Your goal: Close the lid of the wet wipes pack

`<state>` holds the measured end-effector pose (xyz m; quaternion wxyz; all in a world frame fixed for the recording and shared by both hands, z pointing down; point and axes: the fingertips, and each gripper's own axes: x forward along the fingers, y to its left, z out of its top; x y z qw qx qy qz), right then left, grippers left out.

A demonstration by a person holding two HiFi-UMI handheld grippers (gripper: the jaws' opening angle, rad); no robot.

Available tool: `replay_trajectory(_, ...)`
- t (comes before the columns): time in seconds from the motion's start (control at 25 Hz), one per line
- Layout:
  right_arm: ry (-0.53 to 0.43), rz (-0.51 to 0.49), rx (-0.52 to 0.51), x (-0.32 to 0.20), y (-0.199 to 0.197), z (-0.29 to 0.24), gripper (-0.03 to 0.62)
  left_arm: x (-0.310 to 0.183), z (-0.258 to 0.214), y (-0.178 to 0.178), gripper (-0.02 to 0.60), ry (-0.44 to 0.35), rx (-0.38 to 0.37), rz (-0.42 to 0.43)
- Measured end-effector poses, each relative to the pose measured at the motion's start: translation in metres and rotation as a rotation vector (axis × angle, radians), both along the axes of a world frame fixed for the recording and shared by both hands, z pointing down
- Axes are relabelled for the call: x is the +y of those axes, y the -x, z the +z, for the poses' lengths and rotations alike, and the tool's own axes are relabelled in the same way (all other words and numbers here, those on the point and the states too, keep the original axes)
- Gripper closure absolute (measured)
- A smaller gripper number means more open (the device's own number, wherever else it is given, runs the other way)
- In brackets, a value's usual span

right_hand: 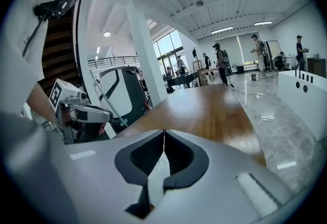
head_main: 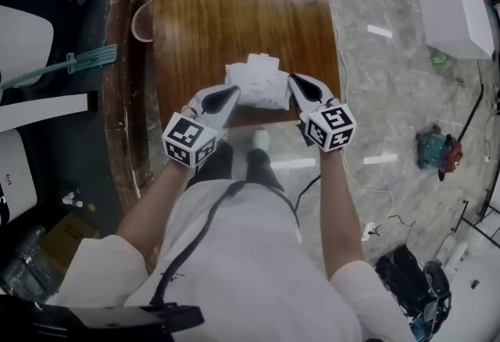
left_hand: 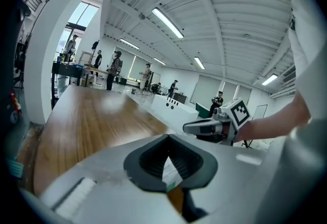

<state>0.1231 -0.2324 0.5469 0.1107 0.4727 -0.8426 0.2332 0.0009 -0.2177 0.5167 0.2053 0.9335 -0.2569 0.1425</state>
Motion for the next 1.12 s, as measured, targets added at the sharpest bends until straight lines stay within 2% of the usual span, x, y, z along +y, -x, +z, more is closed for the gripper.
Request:
replay_trajectory(0.28,0.024,-0.034,-0.016,-0.007,-0.003,0.018,0.567,0.005,0.032,-0.012,0.578,0.039,-0.04,0.001)
replay_trajectory(0.36,0.035,-0.048,-0.021,-0.012,-0.003,0.026,0.553,0.003,0.04,-0.015,0.547,0.044,-0.045,-0.002)
replay_trajectory(0.68,0.126,-0.175,-0.074,-0.035,0.014,0.056,0.379,0.005,0.066,-0.025,0.532,0.075,-0.075,0.003)
replay_trajectory(0.84,0.16,-0.213,-0.084,-0.049,0.015,0.068,0.362,0.014,0.081,-0.028,0.531,0.092,-0.1,0.018)
replay_trajectory(1.12,0.243,-0.293,-0.087,-0.057,0.023,0.091,0.337,0.012,0.089,-0.033,0.526,0.118,-0.093,-0.016)
